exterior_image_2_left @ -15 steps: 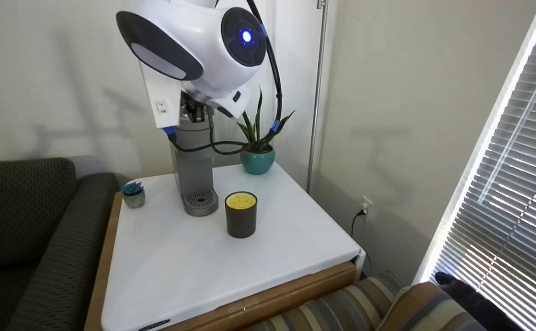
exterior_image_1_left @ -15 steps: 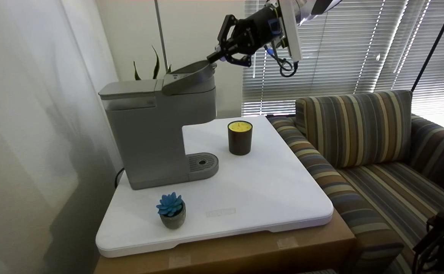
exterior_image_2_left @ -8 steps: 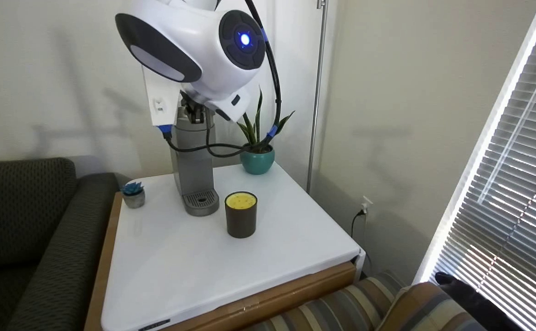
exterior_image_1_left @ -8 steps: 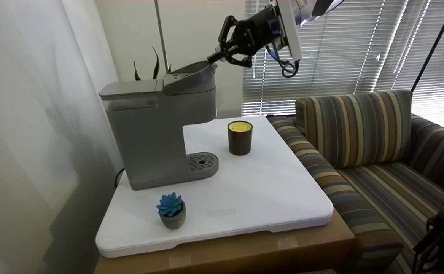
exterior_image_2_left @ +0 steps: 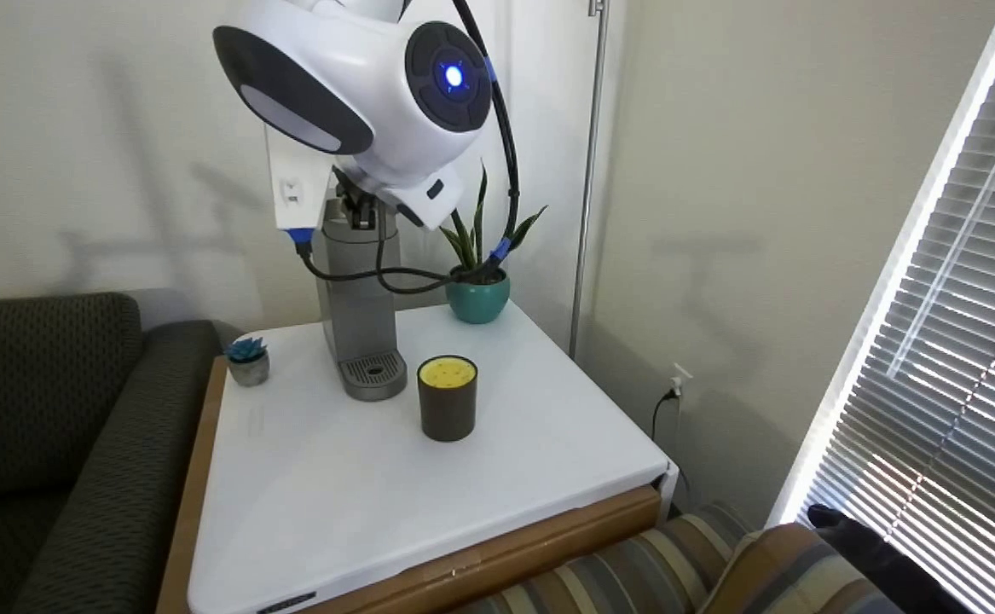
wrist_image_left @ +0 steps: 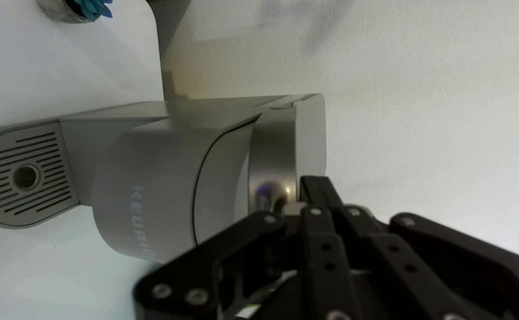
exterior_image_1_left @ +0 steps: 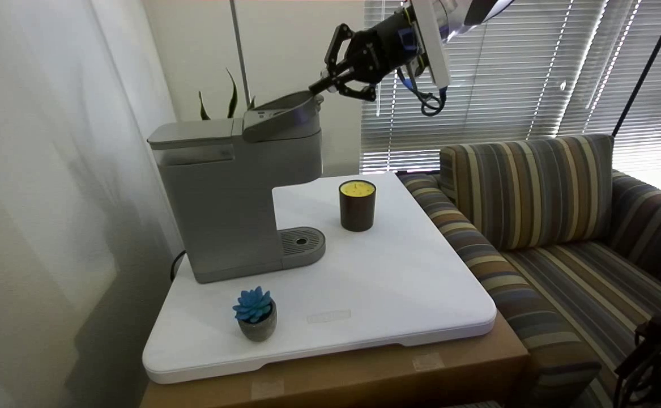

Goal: Open the coffee maker then close it

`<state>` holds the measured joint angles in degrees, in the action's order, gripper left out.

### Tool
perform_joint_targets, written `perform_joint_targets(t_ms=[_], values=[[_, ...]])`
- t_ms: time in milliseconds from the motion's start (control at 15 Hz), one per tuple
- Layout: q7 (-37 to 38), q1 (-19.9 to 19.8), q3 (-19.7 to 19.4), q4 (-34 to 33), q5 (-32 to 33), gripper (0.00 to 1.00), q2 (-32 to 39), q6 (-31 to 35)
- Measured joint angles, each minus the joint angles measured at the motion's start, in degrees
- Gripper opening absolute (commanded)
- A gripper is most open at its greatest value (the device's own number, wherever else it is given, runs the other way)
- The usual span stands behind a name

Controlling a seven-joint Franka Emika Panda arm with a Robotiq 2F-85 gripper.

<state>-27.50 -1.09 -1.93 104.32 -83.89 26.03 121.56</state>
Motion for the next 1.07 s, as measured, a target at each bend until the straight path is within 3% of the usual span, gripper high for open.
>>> perform_joint_targets(t_ms=[1067], values=[[4.0,-0.1,0.0,-0.2,0.4,0.0,1.4,-0.6]])
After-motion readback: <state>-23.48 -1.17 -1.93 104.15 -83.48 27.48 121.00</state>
